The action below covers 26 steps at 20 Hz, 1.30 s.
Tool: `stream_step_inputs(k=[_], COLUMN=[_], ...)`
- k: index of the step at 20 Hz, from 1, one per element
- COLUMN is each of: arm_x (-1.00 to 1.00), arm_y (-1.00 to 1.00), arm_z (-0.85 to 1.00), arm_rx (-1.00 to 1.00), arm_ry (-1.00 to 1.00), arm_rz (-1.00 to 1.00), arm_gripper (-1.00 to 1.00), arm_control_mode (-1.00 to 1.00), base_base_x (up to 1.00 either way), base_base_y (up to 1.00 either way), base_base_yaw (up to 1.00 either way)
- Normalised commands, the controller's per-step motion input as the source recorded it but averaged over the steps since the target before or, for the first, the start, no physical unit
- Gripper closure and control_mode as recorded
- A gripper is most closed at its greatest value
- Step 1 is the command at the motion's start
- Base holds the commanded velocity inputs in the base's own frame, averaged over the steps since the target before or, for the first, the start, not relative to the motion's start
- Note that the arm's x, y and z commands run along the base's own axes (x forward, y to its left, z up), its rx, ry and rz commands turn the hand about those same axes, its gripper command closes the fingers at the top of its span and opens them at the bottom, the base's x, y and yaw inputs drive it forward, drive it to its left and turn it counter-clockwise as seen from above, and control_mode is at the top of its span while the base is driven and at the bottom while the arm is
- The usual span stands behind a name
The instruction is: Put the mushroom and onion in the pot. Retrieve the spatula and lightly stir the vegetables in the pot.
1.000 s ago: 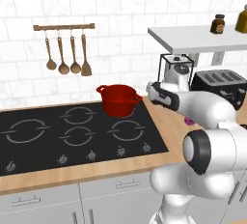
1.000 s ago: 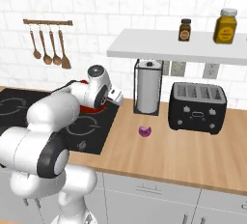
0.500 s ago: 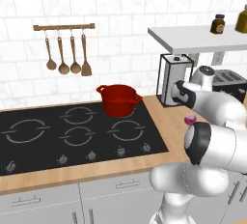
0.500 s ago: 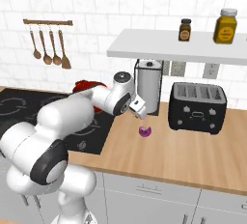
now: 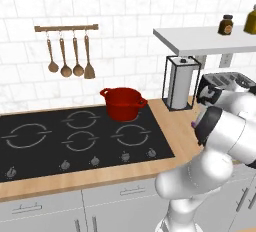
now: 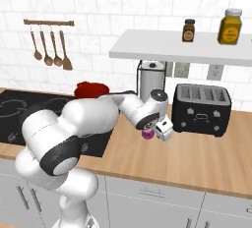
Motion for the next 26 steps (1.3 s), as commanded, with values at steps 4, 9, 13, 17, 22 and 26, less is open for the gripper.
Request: stream_step_inputs(k=[4,9,13,17,22,26], arm_x=[0.22,0.22,0.41,0.45,0.21,0.10], arm_y=[-0.23,0.00,0.11,0.18,0.09,0.10], arm_z=[-0.44,-0.24,-0.11,-0.26,-0.44,-0.41], arm_rx=[0.17,0.17,0.12,0.10,0.05,0.03], arm_ry=[0.01,0.00,0.02,0.08,0.11,0.10], arm_rz=[0.00,0.00,0.00,0.00,-0.01,0.00], arm_gripper=[-1.00,-1.00,-1.00,-1.00,-1.00,-1.00], arm_control_mode=[-1.00,-1.00,-1.00,-1.00,-1.00,-1.00], base_base_x=[0.00,0.00,0.00,0.00,0.00,0.00], base_base_y=[0.00,0.00,0.00,0.00,0.00,0.00], base_base_yaw=[0.00,0.00,0.00,0.00,0.00,0.00])
